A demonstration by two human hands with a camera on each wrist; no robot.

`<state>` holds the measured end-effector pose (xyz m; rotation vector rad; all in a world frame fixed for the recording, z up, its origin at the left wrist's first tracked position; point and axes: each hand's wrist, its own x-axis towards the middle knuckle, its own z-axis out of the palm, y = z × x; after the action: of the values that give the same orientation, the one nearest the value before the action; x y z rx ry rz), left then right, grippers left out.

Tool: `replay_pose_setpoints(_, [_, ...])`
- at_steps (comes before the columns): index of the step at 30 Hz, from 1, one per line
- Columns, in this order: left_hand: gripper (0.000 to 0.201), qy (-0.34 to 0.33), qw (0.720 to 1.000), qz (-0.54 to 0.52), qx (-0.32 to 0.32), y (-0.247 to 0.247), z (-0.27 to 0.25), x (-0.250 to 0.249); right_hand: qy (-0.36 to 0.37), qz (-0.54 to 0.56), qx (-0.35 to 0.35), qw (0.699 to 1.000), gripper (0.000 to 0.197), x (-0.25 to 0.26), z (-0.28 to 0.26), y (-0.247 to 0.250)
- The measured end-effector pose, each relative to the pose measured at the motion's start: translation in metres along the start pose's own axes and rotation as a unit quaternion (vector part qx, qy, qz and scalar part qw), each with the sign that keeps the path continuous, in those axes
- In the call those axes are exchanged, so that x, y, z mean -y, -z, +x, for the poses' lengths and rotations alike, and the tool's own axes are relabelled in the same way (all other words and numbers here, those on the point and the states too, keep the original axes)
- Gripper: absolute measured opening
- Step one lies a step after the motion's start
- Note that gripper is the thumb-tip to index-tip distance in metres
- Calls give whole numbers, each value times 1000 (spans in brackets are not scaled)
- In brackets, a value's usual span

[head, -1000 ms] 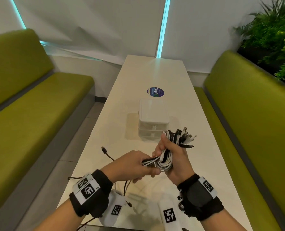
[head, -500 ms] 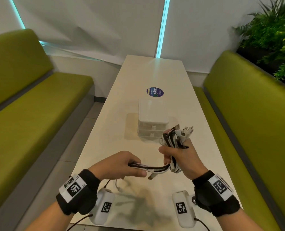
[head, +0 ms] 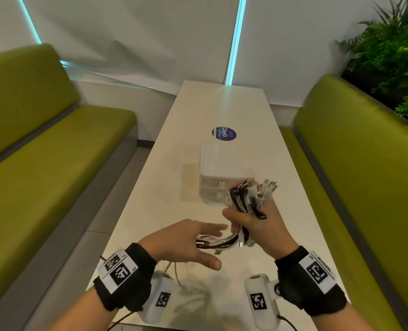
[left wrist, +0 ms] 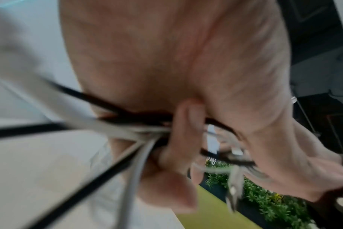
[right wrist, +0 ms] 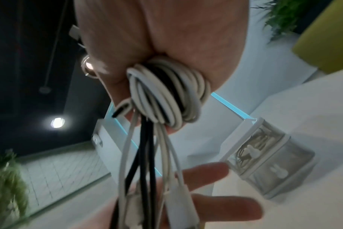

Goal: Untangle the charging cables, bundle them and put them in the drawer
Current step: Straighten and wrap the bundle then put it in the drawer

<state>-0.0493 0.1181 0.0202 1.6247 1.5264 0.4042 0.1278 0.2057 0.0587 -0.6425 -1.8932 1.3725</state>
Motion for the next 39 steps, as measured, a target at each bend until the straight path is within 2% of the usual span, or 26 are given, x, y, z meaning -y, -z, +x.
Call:
replay_pose_setpoints(1, [64,-6,999,-50,8,-5,1,-3,-5,33,-6,999,17,2,0,2])
replay_pose_setpoints(3, [29,-19,996,-85,11,-11,1,-8,-16,50,13,999,15,5,1,8])
replay_pose_setpoints(6, [33,-43,996,-78,-6,-12,0,-8,11,-55,84,995,22,9,0,13])
replay_pose_setpoints(8, [24,-53,996,-77,-7,-10,-1,-8,50,-161,121,978,33,9,0,10])
replay_pose_setpoints(10, [11,-63,994,-85,10,-10,-2,-10,57,-225,145,962,32,6,1,5])
replay_pose_setpoints(13, [14,-64,995,-73,6,-13,-3,-12,30,-260,149,953,32,-4,0,-1])
replay_pose_setpoints(16, [21,-64,996,-65,-24,-16,-2,-11,23,-298,154,942,36,-9,-2,-5])
replay_pose_setpoints(20, [15,-38,995,-67,-68,-9,1,-9,14,-237,147,960,36,-7,-6,-6])
replay_pose_setpoints(22, [7,-31,995,-37,-83,-3,2,-8,11,-239,163,957,42,-8,-9,-9])
replay_pose_setpoints(26, [12,-53,994,-30,-86,-2,0,-12,-11,-192,153,969,43,-11,-9,-12])
replay_pose_setpoints(29, [13,-67,994,-37,-78,-3,-2,-11,-39,-151,171,973,42,-10,-11,-12])
replay_pose_setpoints(30, [9,-68,994,-31,-84,-3,-2,-10,-48,-144,177,972,43,-11,-12,-13])
replay_pose_setpoints(33, [33,-58,990,1,-131,-3,2,-6,-71,-123,186,972,50,-14,-13,-18])
replay_pose_setpoints(36, [22,-49,988,-12,-144,-6,3,-8,-97,-145,206,963,60,-14,-11,-19])
replay_pose_setpoints(39, [19,-50,986,-29,-158,-9,6,-4,-111,-182,230,950,74,-16,-10,-21])
